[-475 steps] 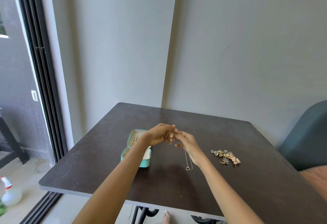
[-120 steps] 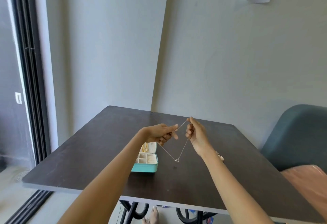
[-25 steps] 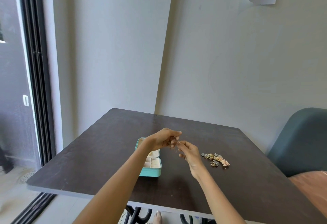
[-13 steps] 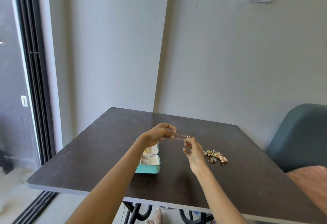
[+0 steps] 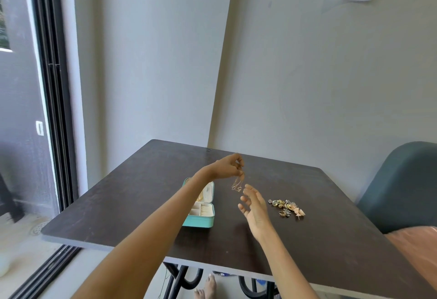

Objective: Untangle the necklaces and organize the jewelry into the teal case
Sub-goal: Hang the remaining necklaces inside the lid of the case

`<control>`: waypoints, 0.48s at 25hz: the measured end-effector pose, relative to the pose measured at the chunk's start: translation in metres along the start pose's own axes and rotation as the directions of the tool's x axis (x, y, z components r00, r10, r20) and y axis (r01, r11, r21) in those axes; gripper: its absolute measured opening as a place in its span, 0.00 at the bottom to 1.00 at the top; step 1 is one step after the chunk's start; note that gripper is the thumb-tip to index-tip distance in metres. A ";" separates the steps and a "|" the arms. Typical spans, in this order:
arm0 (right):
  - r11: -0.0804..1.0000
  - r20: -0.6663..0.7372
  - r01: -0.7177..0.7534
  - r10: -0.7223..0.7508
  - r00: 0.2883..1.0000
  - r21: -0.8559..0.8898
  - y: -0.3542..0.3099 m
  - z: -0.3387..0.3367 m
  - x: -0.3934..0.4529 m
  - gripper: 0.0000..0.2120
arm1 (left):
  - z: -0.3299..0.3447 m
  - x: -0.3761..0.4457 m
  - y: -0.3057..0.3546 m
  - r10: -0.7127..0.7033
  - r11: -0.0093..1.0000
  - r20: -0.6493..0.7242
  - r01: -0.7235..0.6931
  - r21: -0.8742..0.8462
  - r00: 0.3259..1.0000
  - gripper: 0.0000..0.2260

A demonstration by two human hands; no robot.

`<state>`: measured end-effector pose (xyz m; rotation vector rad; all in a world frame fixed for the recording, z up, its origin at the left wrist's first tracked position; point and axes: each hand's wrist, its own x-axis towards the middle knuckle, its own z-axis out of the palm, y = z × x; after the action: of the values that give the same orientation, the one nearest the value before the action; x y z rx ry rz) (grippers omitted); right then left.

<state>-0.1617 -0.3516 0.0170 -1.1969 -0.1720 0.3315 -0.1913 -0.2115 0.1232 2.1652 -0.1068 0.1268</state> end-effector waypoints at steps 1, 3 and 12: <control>0.998 0.033 0.051 -0.049 0.998 -0.046 -0.007 0.000 0.001 0.10 | -0.001 0.002 0.002 -0.007 0.998 0.029 0.006 0.055 1.000 0.08; 0.961 0.129 0.147 -0.120 0.984 -0.233 -0.024 0.003 0.004 0.09 | -0.003 0.004 0.006 -0.028 0.992 0.074 0.019 0.125 0.997 0.08; 0.778 0.249 0.350 -0.253 0.935 -0.522 -0.045 0.004 0.011 0.04 | -0.014 -0.001 0.010 -0.087 0.985 0.097 0.071 0.155 0.991 0.10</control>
<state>-0.1452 -0.3589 0.0599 -1.6972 -0.6397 0.0884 -0.1939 -0.2055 0.1391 2.3247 -0.0726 -0.0242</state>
